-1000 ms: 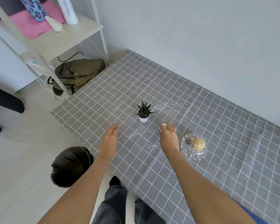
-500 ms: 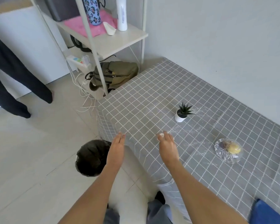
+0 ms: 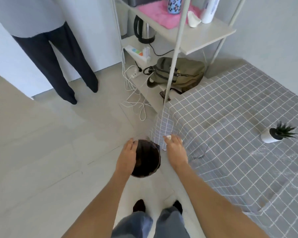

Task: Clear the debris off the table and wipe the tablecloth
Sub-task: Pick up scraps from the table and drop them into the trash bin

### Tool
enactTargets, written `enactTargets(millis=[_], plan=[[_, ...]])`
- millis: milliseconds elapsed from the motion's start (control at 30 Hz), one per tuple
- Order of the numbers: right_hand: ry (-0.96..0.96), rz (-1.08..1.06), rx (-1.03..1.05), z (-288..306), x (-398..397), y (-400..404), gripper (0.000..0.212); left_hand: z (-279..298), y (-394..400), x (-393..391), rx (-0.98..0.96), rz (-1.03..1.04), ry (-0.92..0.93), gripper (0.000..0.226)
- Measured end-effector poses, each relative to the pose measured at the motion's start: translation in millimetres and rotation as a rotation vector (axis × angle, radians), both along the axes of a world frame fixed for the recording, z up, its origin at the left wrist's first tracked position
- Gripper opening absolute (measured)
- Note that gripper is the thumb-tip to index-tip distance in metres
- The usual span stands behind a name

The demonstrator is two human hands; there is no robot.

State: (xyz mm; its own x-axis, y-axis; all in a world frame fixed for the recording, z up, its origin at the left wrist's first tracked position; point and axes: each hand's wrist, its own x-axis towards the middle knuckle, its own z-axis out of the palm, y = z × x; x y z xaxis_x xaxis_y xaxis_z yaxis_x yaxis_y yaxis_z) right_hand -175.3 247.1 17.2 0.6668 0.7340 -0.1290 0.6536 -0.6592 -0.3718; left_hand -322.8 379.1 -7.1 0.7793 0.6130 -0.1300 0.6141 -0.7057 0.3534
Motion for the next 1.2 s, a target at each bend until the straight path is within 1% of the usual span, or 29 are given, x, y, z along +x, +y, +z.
enactTargets(millis=[100, 167, 300, 400, 567, 700, 800, 1000, 1200], plan=[[0.015, 0.058, 0.007, -21.0, -13.5, 32.1, 0.052, -19.1, 21.2, -16.8, -0.024, 0.016, 0.038, 0.055], [0.041, 0.120, -0.018, -39.9, -21.9, 48.4, 0.053, -30.8, 28.9, -24.8, -0.050, 0.023, 0.106, 0.056], [0.099, 0.179, -0.066, -85.9, -21.7, 76.9, 0.052, -62.5, 46.7, -21.9, -0.051, 0.053, 0.091, 0.055], [0.123, 0.202, -0.113, -125.7, -18.5, 92.0, 0.053, -95.2, 58.2, -13.4, -0.087, 0.060, 0.118, 0.053], [0.102, 0.225, -0.132, -195.3, -10.0, 107.0, 0.056, -161.7, 73.4, -1.3, -0.138, 0.128, 0.091, 0.052], [0.108, 0.211, -0.142, -245.7, -2.9, 113.8, 0.054, -210.4, 72.6, 11.6, -0.224, 0.267, 0.033, 0.047], [0.121, 0.202, -0.141, -278.0, -1.5, 115.9, 0.051, -243.0, 68.8, 16.6, -0.251, 0.339, -0.012, 0.043], [0.161, 0.205, -0.189, -313.4, -2.4, 117.0, 0.052, -280.7, 63.5, 16.7, -0.279, 0.374, -0.037, 0.041], [0.143, 0.215, -0.354, -318.9, -4.1, 121.4, 0.064, -281.0, 65.1, 13.9, -0.268, 0.389, -0.013, 0.042]])
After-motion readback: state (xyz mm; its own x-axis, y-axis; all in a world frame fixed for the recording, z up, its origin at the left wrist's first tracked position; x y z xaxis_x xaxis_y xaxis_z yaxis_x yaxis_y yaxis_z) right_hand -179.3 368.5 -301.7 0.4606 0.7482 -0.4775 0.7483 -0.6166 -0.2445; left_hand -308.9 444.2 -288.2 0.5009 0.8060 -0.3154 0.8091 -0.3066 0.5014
